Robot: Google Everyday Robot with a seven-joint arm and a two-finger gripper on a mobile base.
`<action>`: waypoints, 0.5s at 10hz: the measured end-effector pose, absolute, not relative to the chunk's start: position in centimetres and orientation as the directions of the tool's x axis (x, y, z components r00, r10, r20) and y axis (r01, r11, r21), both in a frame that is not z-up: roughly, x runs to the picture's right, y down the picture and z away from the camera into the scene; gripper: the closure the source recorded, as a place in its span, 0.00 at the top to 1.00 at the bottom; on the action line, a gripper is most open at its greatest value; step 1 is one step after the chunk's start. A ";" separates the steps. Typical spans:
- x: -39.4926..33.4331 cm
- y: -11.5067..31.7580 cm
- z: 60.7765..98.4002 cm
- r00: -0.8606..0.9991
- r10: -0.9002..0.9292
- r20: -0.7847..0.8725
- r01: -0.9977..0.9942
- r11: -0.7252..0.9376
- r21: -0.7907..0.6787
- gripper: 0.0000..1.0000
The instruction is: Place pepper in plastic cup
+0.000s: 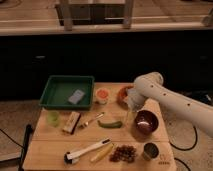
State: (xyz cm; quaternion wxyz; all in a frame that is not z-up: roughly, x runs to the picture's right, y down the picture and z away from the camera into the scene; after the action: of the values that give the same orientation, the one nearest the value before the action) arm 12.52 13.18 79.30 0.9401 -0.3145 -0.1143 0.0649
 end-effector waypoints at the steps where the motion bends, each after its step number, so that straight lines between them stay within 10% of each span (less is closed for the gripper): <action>1: 12.6 12.9 79.6 0.965 0.198 0.172 -0.055 0.794 -0.605 0.80; 5: 10.4 13.2 80.0 0.965 0.193 0.178 -0.044 0.789 -0.613 0.80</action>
State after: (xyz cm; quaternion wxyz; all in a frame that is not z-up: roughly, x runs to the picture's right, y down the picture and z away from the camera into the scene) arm 10.45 13.24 79.98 0.9386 -0.3186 -0.1163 0.0631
